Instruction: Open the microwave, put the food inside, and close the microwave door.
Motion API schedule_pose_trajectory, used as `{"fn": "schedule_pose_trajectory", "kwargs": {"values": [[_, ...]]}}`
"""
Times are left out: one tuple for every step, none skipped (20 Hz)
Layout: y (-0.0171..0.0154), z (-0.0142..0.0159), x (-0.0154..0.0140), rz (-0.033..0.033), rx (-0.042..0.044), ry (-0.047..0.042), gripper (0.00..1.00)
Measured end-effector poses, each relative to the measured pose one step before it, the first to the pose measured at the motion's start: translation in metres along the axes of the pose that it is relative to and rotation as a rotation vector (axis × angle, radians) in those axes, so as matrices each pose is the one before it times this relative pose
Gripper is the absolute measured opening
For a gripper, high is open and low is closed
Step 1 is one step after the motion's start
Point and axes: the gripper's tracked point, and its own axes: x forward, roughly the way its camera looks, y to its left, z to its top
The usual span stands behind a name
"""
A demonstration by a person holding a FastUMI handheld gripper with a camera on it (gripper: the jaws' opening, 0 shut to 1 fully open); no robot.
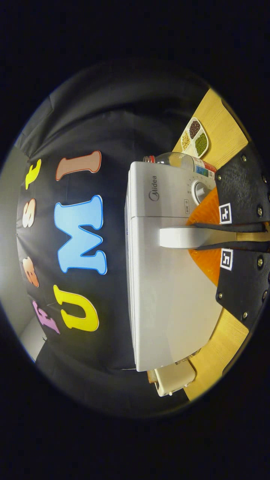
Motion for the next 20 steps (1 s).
{"fn": "schedule_pose_trajectory", "kwargs": {"values": [[-0.00016, -0.00098, -0.00295, -0.00004, 0.0109, 0.01488, 0.1], [0.00225, 0.00066, -0.00926, -0.00468, 0.0051, -0.01459, 0.1], [0.00269, -0.00263, -0.00984, -0.00125, -0.04384, -0.00795, 0.09], [0.00472, -0.00108, -0.01089, 0.00515, -0.03777, -0.00631, 0.1], [0.004, -0.00062, -0.01292, 0.018, -0.0016, 0.01057, 0.09], [0.00522, -0.00383, -0.01221, 0.02317, 0.01802, 0.01795, 0.09], [0.0049, -0.00238, -0.01162, 0.02761, 0.01216, 0.01418, 0.09], [0.0061, -0.00074, -0.01019, 0.02441, 0.00818, 0.00662, 0.09], [0.00613, -0.00062, -0.00849, 0.01771, -0.00534, 0.00262, 0.09], [0.00617, -0.00121, -0.00817, 0.01219, -0.00523, -0.0013, 0.09], [0.00618, -0.0015, -0.00813, 0.01057, -0.00473, 0.00164, 0.09], [0.0069, -0.00273, -0.00782, 0.01257, 0.00096, 0.00109, 0.09], [0.00863, -0.00227, -0.00865, 0.01604, 0.00422, 0.0069, 0.09], [0.01116, -0.00231, -0.00857, 0.02235, 0.00679, 0.00859, 0.09], [0.01269, -0.00215, -0.0098, 0.02862, 0.01032, 0.01059, 0.09], [0.01582, -0.00268, -0.00926, 0.0328, 0.00753, 0.00815, 0.09], [0.01558, -0.00289, -0.00818, 0.03204, 0.00312, 0.00374, 0.09], [0.01634, -0.00191, -0.00679, 0.02952, -0.00405, -0.00178, 0.09], [0.01513, -0.00235, -0.00533, 0.02676, -0.01086, -0.0033, 0.09], [0.01566, -0.00253, -0.00482, 0.02678, -0.00936, -0.00416, 0.09]]}}
